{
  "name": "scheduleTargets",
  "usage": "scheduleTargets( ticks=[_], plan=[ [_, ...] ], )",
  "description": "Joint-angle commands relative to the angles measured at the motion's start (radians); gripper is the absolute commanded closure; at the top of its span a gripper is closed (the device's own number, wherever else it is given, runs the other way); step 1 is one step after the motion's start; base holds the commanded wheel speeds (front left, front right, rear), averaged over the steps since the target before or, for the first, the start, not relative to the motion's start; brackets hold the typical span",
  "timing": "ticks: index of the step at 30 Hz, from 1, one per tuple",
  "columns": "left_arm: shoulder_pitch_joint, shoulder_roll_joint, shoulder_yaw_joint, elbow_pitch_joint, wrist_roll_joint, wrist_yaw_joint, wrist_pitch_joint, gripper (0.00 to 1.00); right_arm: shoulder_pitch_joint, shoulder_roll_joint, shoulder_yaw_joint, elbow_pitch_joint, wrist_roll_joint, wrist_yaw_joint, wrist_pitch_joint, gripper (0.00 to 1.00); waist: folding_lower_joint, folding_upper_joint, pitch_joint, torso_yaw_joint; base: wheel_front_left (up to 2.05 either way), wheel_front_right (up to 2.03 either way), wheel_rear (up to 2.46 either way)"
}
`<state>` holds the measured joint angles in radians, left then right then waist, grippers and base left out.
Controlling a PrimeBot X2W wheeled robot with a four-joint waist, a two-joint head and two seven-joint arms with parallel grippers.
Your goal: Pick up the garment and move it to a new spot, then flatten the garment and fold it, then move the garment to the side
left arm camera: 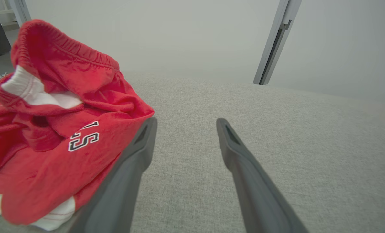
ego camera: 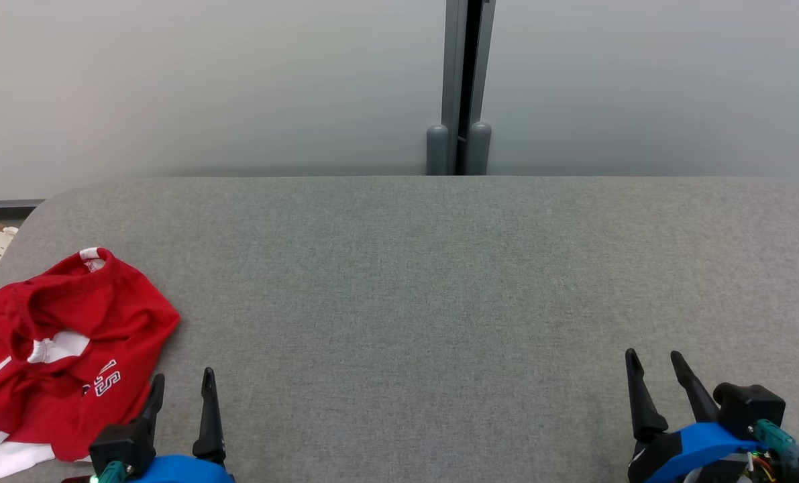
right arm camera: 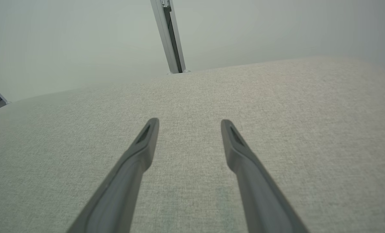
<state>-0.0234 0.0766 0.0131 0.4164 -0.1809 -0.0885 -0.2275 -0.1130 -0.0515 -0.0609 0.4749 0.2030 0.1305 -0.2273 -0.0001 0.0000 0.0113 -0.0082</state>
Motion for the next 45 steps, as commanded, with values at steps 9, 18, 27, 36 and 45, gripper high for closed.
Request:
scheduleTargets(
  ticks=[9,18,27,36,45],
  plan=[
    [0.002,-0.009,0.023,0.015,0.063,0.002,-0.024,0.0,0.013,0.001,-0.006,0.018,-0.064,0.0,-0.023,0.0,0.0001,0.0,0.0,-0.001,0.0,0.0,0.0],
    [-0.011,-0.016,0.022,0.022,0.13,-0.006,-0.039,0.0,0.01,0.0,0.015,0.014,-0.124,0.0,-0.039,0.0,0.0001,0.0,0.008,0.027,0.0,0.0,0.0],
    [-0.019,-0.022,0.04,0.035,0.118,-0.003,-0.039,0.0,-0.004,0.0,0.053,0.018,-0.117,0.0,-0.039,0.0,0.0001,0.0,0.041,0.17,0.0,0.0,0.0],
    [-0.001,-0.024,0.086,0.051,0.108,-0.001,-0.039,0.0,-0.048,-0.002,0.148,0.044,-0.134,0.0,-0.039,0.0,0.0001,0.0,0.065,0.344,0.0,0.0,0.0],
    [-0.003,-0.025,0.119,0.069,0.1,-0.007,-0.038,0.0,-0.07,-0.002,0.21,0.062,-0.116,0.0,-0.039,0.0,0.0001,0.0,0.077,0.412,0.0,0.0,0.0]
  ],
)
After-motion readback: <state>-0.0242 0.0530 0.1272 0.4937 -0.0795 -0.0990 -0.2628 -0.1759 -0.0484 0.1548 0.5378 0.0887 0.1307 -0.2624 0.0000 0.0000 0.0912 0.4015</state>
